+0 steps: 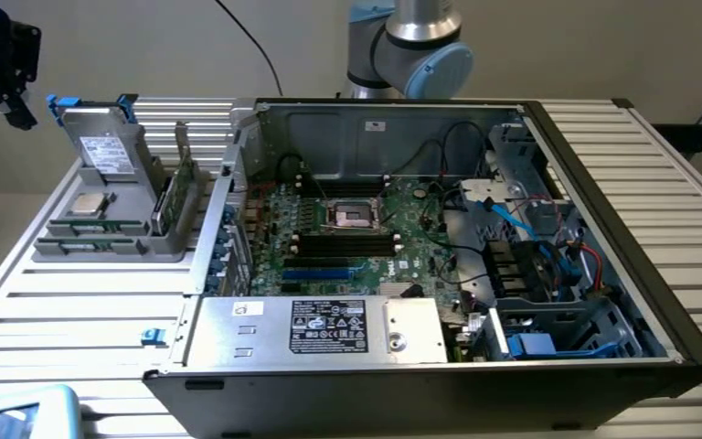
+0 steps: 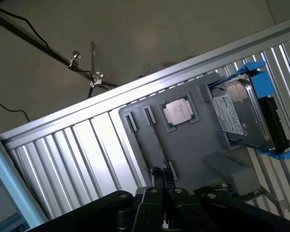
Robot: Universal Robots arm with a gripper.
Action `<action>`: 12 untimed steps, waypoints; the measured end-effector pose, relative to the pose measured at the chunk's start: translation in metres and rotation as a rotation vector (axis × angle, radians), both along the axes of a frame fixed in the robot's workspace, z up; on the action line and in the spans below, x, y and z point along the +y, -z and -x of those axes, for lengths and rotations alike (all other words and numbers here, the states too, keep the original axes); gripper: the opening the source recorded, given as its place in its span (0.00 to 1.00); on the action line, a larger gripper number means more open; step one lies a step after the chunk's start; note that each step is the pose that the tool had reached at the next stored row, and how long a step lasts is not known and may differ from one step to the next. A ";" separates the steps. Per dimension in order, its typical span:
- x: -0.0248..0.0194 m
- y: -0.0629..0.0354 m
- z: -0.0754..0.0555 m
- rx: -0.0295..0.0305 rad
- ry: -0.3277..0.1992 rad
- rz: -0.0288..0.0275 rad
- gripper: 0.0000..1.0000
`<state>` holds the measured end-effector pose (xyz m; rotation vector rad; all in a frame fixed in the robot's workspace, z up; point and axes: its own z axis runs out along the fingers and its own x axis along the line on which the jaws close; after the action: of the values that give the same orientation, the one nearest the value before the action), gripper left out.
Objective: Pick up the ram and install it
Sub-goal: 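Pick up the ram and move it above insertion slot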
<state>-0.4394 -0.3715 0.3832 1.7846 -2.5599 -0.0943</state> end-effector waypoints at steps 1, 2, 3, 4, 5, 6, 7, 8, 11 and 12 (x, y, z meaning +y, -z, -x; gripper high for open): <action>0.0000 0.0000 0.000 0.0000 -0.018 0.0000 0.11; 0.0000 0.0000 0.000 0.0000 -0.038 0.0000 0.11; 0.0000 0.0000 0.000 0.0000 -0.055 0.0000 0.11; 0.0000 0.0000 0.000 0.0001 -0.073 0.0000 0.11; 0.0000 0.0000 0.000 0.0000 -0.091 0.0000 0.11; 0.0000 0.0000 0.000 0.0001 -0.109 0.0000 0.11; 0.0000 0.0001 0.000 0.0000 -0.128 0.0000 0.11; 0.0000 0.0001 0.000 0.0000 -0.146 0.0000 0.11; 0.0000 0.0002 0.000 -0.0001 -0.200 0.0000 0.11; 0.0000 0.0003 0.000 -0.0002 -0.218 0.0000 0.11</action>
<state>-0.4394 -0.3715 0.3830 2.0484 -2.3459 -0.0900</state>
